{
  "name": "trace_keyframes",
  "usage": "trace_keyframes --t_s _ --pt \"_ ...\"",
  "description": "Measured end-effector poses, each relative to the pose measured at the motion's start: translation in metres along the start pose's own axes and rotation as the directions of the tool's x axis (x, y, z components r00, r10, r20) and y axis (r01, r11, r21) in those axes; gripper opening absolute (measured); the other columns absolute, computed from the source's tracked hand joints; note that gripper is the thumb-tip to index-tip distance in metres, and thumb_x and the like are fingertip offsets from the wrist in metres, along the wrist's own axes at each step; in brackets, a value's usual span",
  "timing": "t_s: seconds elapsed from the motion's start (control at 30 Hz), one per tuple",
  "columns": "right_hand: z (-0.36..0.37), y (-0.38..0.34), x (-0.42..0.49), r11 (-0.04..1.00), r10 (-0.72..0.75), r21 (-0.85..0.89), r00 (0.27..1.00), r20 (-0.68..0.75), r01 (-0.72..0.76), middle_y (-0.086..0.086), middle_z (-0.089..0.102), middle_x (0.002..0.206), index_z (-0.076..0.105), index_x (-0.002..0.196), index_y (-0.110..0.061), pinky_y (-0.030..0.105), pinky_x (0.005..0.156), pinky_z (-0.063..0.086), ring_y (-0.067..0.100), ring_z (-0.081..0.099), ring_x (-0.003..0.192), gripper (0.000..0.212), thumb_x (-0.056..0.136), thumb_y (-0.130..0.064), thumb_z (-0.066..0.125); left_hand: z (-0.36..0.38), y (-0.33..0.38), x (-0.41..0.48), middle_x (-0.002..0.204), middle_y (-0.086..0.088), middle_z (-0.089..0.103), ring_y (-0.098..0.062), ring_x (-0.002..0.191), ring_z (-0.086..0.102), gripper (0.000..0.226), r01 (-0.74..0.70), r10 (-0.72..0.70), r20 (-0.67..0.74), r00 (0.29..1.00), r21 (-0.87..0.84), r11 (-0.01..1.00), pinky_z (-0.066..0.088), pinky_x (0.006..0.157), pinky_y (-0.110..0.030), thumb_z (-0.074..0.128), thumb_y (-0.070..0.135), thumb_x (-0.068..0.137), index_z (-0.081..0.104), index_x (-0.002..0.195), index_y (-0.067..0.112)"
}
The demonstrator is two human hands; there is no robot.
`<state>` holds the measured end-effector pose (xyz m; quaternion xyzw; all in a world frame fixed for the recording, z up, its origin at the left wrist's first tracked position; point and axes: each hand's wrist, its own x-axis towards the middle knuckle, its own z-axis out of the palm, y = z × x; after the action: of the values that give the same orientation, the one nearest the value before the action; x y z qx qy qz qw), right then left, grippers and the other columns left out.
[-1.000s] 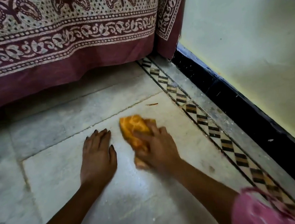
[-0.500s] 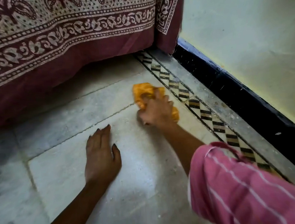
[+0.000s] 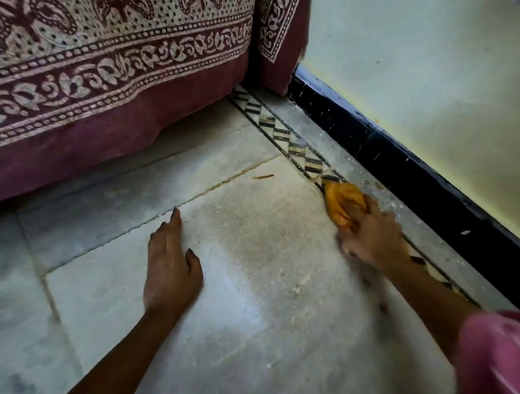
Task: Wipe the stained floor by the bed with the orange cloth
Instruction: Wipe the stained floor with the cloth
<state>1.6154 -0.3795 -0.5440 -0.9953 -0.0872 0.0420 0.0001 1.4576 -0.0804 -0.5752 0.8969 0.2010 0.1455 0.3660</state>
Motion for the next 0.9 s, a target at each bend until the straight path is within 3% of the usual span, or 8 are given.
trace_keyframes --t_s 0.1,0.27,0.37,0.5,0.6,0.7,0.77,0.9 --pt "-0.005 -0.075 0.047 0.994 -0.003 0.113 1.000 0.010 0.002 0.012 0.021 0.151 0.035 0.138 -0.039 0.063 0.104 0.026 0.044 0.022 0.133 0.062 0.078 -0.051 0.036 -0.006 -0.001 0.003 0.148 -0.014 0.033 -0.030 0.136 0.027 0.077 -0.018 0.019 0.023 1.000 -0.033 0.999 0.022 0.114 -0.042 0.055 0.003 0.086 0.014 0.149 0.016" --pt "-0.004 -0.187 -0.029 0.928 -0.329 0.157 0.941 -0.075 0.337 0.007 0.019 0.152 0.041 0.135 -0.036 0.051 0.101 0.026 0.037 0.032 0.121 0.052 0.083 -0.038 0.047 -0.015 -0.009 0.007 0.149 -0.015 0.031 -0.029 0.136 0.028 0.066 -0.044 0.046 0.085 0.995 -0.023 0.999 0.017 0.110 -0.027 0.053 0.005 0.089 0.022 0.146 0.008" --pt "0.006 -0.179 -0.083 0.861 -0.471 0.184 0.880 -0.057 0.473 0.006 0.030 0.150 0.043 0.131 -0.041 0.051 0.090 0.037 0.037 0.043 0.111 0.059 0.072 -0.039 0.051 -0.025 -0.010 0.006 0.147 -0.014 0.035 -0.028 0.135 0.032 0.053 0.016 -0.012 0.087 0.996 -0.045 0.999 0.022 0.110 -0.030 0.047 0.006 0.093 0.031 0.143 0.005" --pt "0.005 -0.101 -0.127 0.784 -0.616 0.122 0.787 0.027 0.609 0.004 0.043 0.143 0.041 0.130 -0.049 0.041 0.069 0.050 0.028 0.058 0.093 0.071 0.061 -0.050 0.055 -0.058 -0.039 -0.017 0.133 -0.017 0.053 -0.032 0.122 0.050 0.049 -0.141 0.110 0.182 0.977 0.169 0.976 0.030 0.105 -0.029 0.035 0.025 0.090 0.050 0.132 0.004" --pt "0.004 -0.037 -0.113 0.895 -0.445 0.063 0.894 0.050 0.442 0.007 0.039 0.146 0.034 0.135 -0.051 0.041 0.071 0.051 0.032 0.057 0.089 0.072 0.064 -0.058 0.046 -0.094 -0.074 -0.044 0.127 -0.017 0.057 -0.032 0.117 0.053 0.050 -0.152 0.117 0.133 0.984 0.296 0.943 0.031 0.105 -0.033 0.034 0.029 0.091 0.057 0.126 0.002" --pt "-0.003 -0.032 -0.065 0.974 -0.219 -0.046 0.974 0.051 0.222 0.009 0.021 0.154 0.030 0.142 -0.043 0.053 0.093 0.042 0.044 0.044 0.114 0.066 0.080 -0.061 0.041 -0.114 -0.085 -0.063 0.126 -0.018 0.057 -0.033 0.116 0.051 0.051 -0.027 0.038 -0.029 0.999 0.321 0.947 0.040 0.100 -0.041 0.034 0.029 0.089 0.059 0.122 -0.001" --pt "-0.012 -0.068 -0.026 0.989 -0.142 -0.042 0.988 0.062 0.145 0.009 0.013 0.155 0.022 0.145 -0.040 0.057 0.102 0.033 0.047 0.032 0.127 0.064 0.088 -0.056 0.044 -0.113 -0.087 -0.063 0.125 -0.019 0.057 -0.036 0.115 0.050 0.051 -0.007 0.019 -0.033 0.999 0.326 0.945 0.040 0.099 -0.046 0.034 0.028 0.087 0.061 0.120 -0.001" --pt "-0.027 -0.194 0.019 0.992 -0.115 0.068 0.989 0.097 0.108 0.012 0.023 0.146 0.043 0.133 -0.034 0.057 0.106 0.027 0.047 0.030 0.126 0.053 0.082 -0.033 0.058 -0.112 -0.091 -0.059 0.128 -0.016 0.055 -0.035 0.118 0.047 0.052 -0.001 0.004 -0.007 1.000 0.336 0.942 0.039 0.101 -0.045 0.033 0.029 0.087 0.060 0.122 0.001"
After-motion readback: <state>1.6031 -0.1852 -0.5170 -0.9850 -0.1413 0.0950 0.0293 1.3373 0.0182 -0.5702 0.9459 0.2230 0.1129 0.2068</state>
